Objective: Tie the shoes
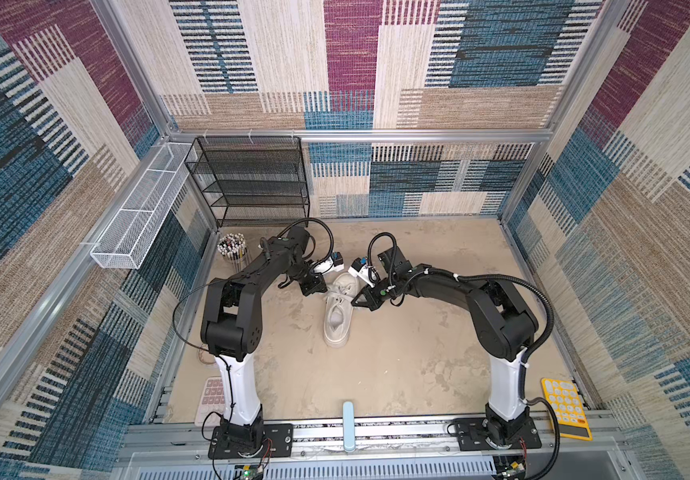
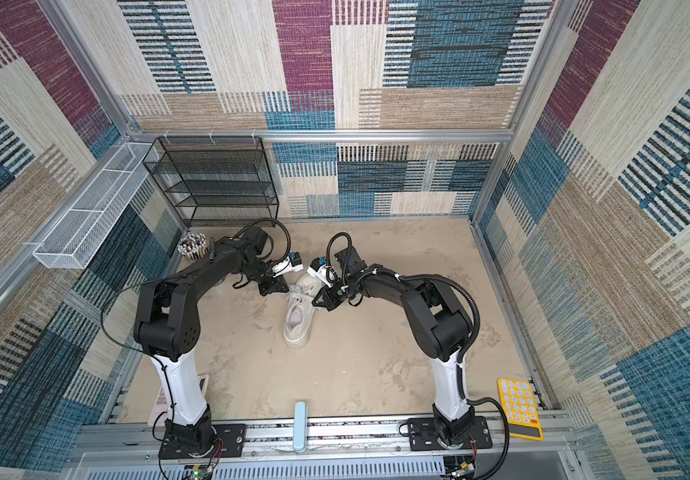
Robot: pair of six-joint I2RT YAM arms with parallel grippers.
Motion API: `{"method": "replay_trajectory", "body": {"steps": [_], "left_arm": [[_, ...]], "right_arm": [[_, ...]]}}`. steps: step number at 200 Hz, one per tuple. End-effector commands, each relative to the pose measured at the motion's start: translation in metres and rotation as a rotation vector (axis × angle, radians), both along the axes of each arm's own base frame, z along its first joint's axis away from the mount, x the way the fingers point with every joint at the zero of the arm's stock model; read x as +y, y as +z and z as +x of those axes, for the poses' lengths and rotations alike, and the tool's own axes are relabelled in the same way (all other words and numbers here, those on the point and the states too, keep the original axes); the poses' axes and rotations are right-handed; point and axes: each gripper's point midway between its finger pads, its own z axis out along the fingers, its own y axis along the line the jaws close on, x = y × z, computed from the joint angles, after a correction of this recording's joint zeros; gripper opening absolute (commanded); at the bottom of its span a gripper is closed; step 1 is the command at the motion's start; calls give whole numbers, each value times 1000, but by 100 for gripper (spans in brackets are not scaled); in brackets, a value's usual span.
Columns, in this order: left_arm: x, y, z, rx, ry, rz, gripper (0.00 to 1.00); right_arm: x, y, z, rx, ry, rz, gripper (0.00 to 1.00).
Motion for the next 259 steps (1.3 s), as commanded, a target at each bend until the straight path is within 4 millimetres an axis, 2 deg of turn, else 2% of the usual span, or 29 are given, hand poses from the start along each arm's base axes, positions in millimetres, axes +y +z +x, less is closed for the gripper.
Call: {"method": "replay_trajectory", "body": {"steps": [1,75,171,244,259], "left_arm": [[7,1,2,-24,-8,26,0],[28,-11,8,5,57,59,0],[35,-20,8,27,72,69,0],[37,-18,7,28,79,62,0],[33,-12,8,23,85,34,0]], "right_arm": [[-4,2,2,-24,-10,-20,0],[-14,-9,-5,4,-20,-46,0],[-29,-22,-5,20,-43,-82,0],[-33,-26,-4,23,-57,-96,0],[-29,-23,-6,33,-43,-81,0]]}}
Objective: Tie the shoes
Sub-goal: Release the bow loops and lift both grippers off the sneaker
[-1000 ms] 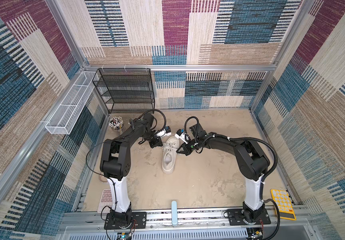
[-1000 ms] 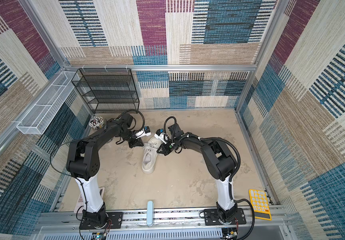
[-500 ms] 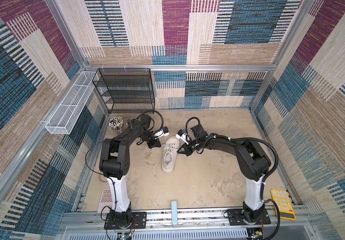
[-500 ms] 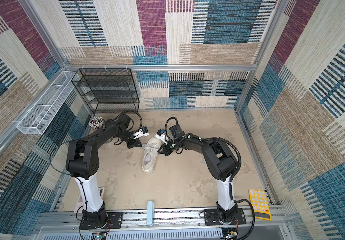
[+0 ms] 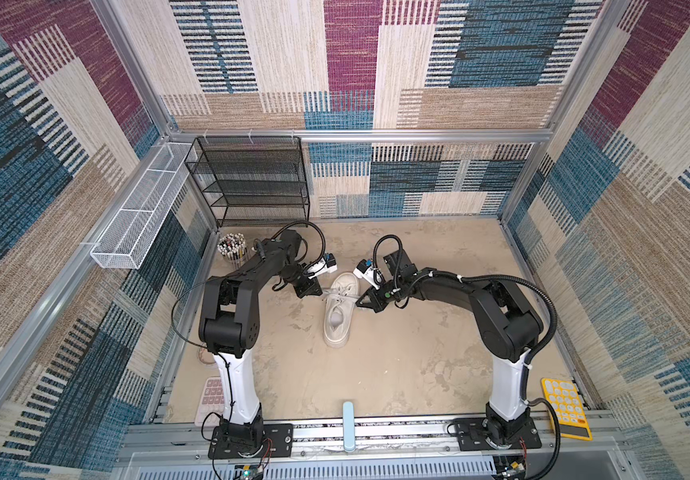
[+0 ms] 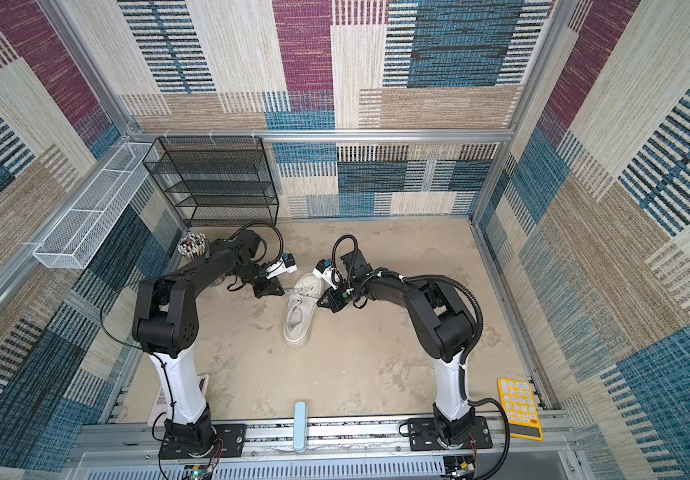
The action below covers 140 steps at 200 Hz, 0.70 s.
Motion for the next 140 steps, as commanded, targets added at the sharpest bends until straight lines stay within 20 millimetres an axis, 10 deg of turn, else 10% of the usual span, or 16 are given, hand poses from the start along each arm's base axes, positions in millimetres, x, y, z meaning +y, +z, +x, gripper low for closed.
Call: {"method": "replay_trajectory", "body": {"steps": [1,25,45,140], "left_arm": [[15,3,11,-41,39,60,0],[-3,28,7,-65,24,-57,66],[-5,41,4,-92,28,-83,86],[-6,87,-37,83,436,-261,99]], "right_arm": [[-12,-10,-8,62,-18,-60,0],[-9,4,-2,30,-32,-39,43],[-11,16,3,-15,-51,-34,60],[-33,44,1,-100,-116,-80,67]]}}
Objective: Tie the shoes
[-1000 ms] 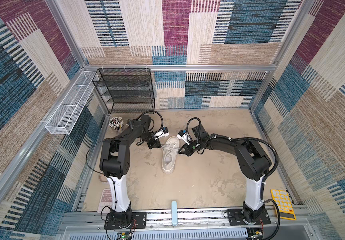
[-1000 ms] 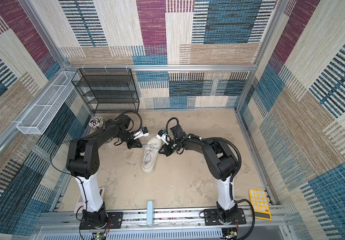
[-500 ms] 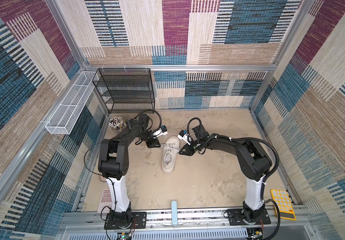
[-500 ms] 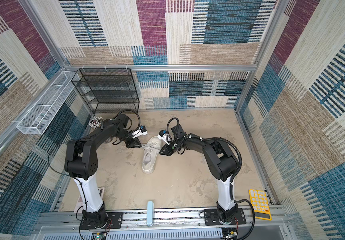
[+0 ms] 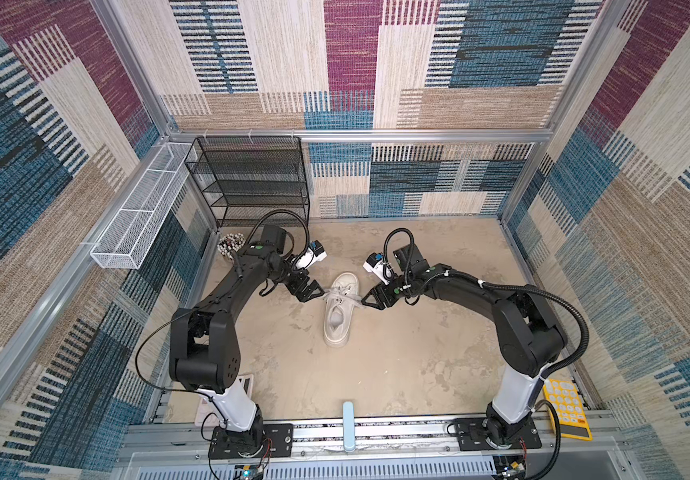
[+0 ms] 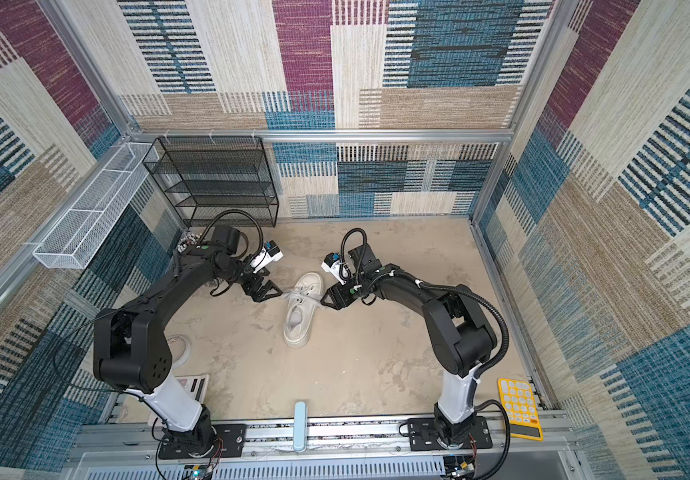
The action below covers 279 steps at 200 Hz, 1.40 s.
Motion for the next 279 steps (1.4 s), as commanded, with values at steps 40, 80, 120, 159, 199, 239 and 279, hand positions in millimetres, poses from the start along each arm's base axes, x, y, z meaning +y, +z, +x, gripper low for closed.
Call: {"method": "replay_trajectory", "body": {"steps": [40,80,120,159,199,239,279], "left_arm": [[-17,-14,-60,363,362,-217,99],[-41,-35,-90,435,431,-299,99],[-62,-49,-90,452,421,-350,99],[-87,-47,-89,467,371,-342,99],[-57,-40,-89,358,429,-231,99],[3,14,-61,88,566,-265,99],[64,53,-27,-321,750,-113,99]], "right_arm": [[-10,15,2,-62,-33,-15,69],[-15,24,1,-89,-42,-7,79],[-27,31,-3,-116,-57,-19,90],[-38,33,-4,-133,-72,-27,95],[-51,40,5,-159,-142,-15,100],[-93,48,25,-230,-329,-25,100],[-185,67,51,-439,-732,-73,100]]}}
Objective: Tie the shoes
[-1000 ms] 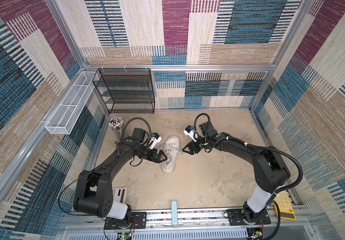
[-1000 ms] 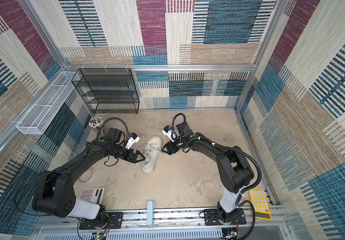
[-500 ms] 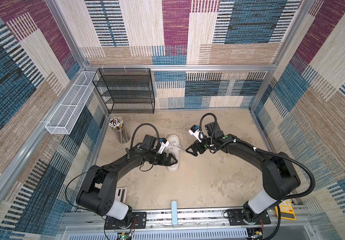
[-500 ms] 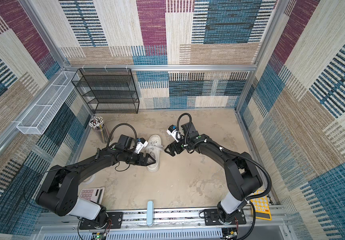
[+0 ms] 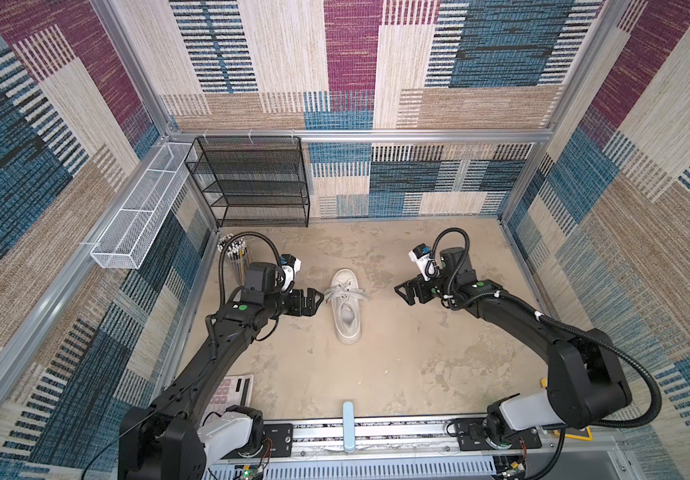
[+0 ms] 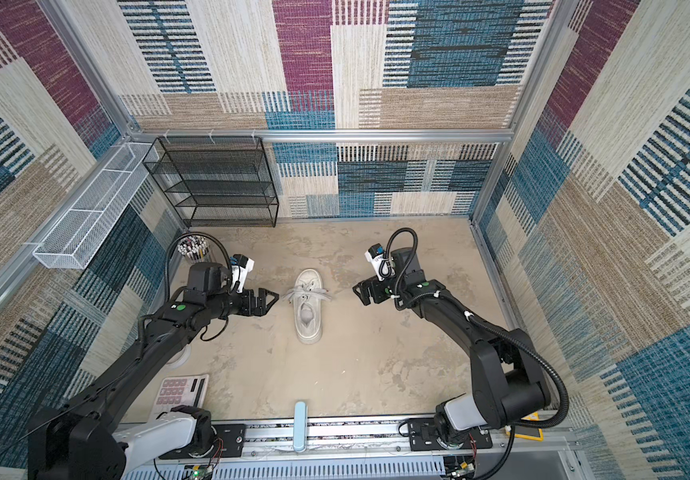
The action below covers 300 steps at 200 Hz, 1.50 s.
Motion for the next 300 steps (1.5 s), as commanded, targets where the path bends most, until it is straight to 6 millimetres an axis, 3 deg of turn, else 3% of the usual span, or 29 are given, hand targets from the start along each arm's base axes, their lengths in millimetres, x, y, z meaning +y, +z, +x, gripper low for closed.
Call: {"method": "replay_trajectory", "body": {"steps": [1,18,38,90,124,155,210,228,252,300], "left_arm": [[45,16,24,-189,173,208,99],[76,24,33,-302,333,291,99],[81,22,36,-450,311,364,99],[106,-1,40,-477,399,449,99],[122,-13,44,-513,492,440,99],[123,-21,50,-543,495,420,99],[121,-70,63,-513,472,407,99],[128,-75,61,-501,493,373,99],[121,-81,67,-536,442,363,99],[127,-91,79,-413,422,321,99]], "right_arm": [[-53,29,27,-210,-290,-27,100],[-99,45,25,-355,-490,-56,100],[-141,55,11,-510,-639,-94,100],[-192,37,-17,-656,-788,-67,100],[-185,30,-21,-716,-733,-3,100],[-180,26,-15,-732,-694,2,100],[-165,4,-3,-707,-600,-9,100],[-162,2,0,-691,-580,-11,100],[-162,1,2,-682,-577,-10,100],[-162,1,2,-681,-571,-6,100]]}}
